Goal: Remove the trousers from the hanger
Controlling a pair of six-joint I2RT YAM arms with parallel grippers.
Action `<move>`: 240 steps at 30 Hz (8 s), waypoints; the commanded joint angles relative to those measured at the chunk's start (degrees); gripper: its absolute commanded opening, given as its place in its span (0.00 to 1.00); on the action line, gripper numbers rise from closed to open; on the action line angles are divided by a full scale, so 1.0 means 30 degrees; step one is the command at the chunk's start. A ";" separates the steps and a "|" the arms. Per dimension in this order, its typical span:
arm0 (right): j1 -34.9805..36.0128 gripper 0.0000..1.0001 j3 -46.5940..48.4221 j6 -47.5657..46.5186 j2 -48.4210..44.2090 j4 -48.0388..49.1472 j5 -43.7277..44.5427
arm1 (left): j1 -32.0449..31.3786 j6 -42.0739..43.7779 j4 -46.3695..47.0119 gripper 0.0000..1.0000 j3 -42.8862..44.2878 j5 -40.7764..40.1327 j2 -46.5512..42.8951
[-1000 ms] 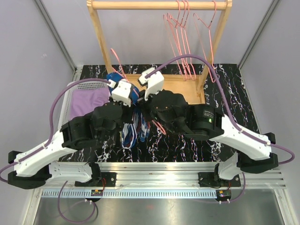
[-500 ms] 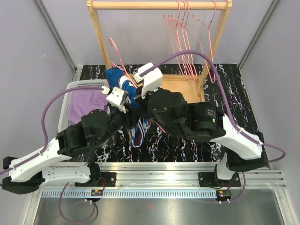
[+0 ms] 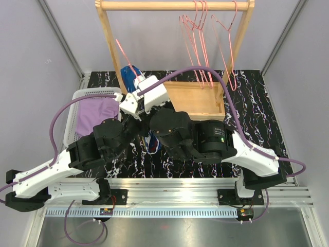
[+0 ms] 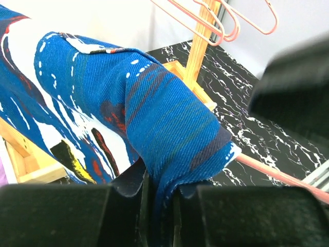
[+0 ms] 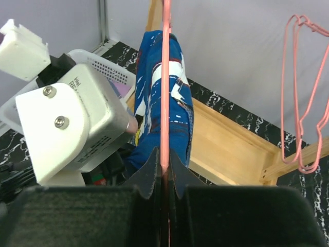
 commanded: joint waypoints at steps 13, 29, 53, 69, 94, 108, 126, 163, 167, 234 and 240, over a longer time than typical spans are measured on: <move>0.0312 0.00 0.1049 -0.1618 -0.0251 0.4129 0.2680 | -0.0045 0.0592 0.0089 0.17 0.0969 0.1665 0.0010; -0.0186 0.00 0.0023 -0.1178 -0.0456 0.3953 0.2739 | -0.0045 0.1617 -0.2986 0.13 0.2961 0.3691 0.0479; -0.0653 0.00 -0.0942 0.0809 -0.0542 0.2403 0.1599 | -0.0045 0.2879 -0.3371 0.00 0.2522 -0.0907 -0.0340; -0.3701 0.00 -1.1190 0.7782 -0.4058 0.4889 -0.4552 | -0.0045 0.3405 0.2166 0.00 0.5245 -0.3543 -0.1487; -0.4053 0.00 -1.9665 0.9925 -0.8012 0.6269 -0.3736 | 0.0072 1.4971 1.0781 0.00 0.5630 -0.9962 -0.0956; -0.4053 0.00 -1.6974 0.7877 -0.9598 0.4305 -0.2915 | 0.6417 1.6620 0.8031 0.00 0.0620 -1.0724 -0.3594; -0.4082 0.00 -1.6589 0.5267 -1.0886 0.6500 -0.4204 | 1.5570 1.2227 0.1699 0.00 -0.6294 -0.3960 -0.3829; -0.4053 0.00 -1.9137 0.2365 -1.6775 0.7206 -0.4848 | 1.7797 1.3366 -0.0407 0.00 -0.1083 -0.0301 1.3805; -0.4053 0.00 -1.9196 0.2483 -1.6425 0.6766 -0.4995 | 1.7768 1.1325 -0.3269 0.00 0.2011 0.0086 1.5651; -0.4991 0.00 -1.6441 0.2395 -1.0094 0.5769 -0.4878 | 2.3832 -0.0434 -0.3134 0.85 -0.0438 1.1216 1.6555; -0.4962 0.00 -1.6881 0.2308 -1.0681 0.5886 -0.4849 | 2.3598 0.0797 -0.4510 0.83 0.0353 1.0840 1.7004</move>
